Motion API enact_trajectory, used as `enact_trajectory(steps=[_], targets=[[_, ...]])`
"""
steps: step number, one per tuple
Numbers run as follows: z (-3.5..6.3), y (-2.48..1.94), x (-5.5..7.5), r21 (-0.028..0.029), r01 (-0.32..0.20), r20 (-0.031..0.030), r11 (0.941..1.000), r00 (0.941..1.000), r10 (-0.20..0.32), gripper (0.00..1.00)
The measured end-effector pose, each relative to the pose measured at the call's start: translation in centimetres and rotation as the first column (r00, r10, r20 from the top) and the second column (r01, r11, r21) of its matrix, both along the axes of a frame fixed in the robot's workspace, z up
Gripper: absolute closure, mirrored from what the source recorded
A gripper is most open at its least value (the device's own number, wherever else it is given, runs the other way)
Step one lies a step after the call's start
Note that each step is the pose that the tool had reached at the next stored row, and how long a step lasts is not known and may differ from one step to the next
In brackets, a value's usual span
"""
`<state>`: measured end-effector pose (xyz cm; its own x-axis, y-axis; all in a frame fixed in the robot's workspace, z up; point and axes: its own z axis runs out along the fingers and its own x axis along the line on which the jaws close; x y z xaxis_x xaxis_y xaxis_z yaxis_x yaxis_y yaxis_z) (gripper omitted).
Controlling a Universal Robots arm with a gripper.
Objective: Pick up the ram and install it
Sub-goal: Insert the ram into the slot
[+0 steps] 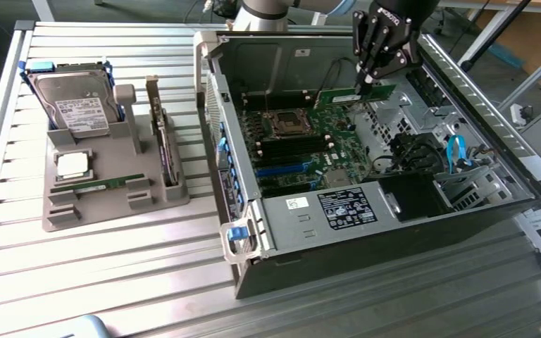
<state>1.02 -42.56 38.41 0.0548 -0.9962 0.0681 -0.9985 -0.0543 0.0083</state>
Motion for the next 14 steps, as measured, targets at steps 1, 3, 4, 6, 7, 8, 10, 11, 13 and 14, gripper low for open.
enact_trajectory(steps=[1, 3, 4, 6, 7, 8, 10, 11, 13, 14], targets=[[-0.08, 0.00, 0.00, 0.0000, 0.000, 0.0000, 1.0000, 1.0000, 0.000, 0.88], [-0.17, 0.00, 0.00, 0.0000, 0.000, 0.0000, 1.0000, 1.0000, 0.000, 0.88], [-0.21, 0.00, 0.00, 0.0000, 0.000, 0.0000, 1.0000, 1.0000, 0.000, 0.88], [-0.33, 0.00, 0.00, 0.0000, 0.000, 0.0000, 1.0000, 1.0000, 0.000, 0.88], [-0.37, 0.00, 0.00, 0.0000, 0.000, 0.0000, 1.0000, 1.0000, 0.000, 0.88], [-0.42, 0.00, 0.00, 0.0000, 0.000, 0.0000, 1.0000, 1.0000, 0.000, 0.88], [-0.50, 0.00, 0.00, 0.0000, 0.000, 0.0000, 1.0000, 1.0000, 0.000, 0.88], [-0.56, 0.00, 0.00, 0.0001, 0.000, 0.0000, 1.0000, 1.0000, 0.000, 0.88], [-0.65, 0.00, 0.00, 0.0000, 0.000, 0.0000, 1.0000, 1.0000, 0.000, 0.88], [-0.72, 0.00, 0.00, 0.0001, 0.000, 0.0000, 1.0000, 1.0000, 0.000, 0.88]])
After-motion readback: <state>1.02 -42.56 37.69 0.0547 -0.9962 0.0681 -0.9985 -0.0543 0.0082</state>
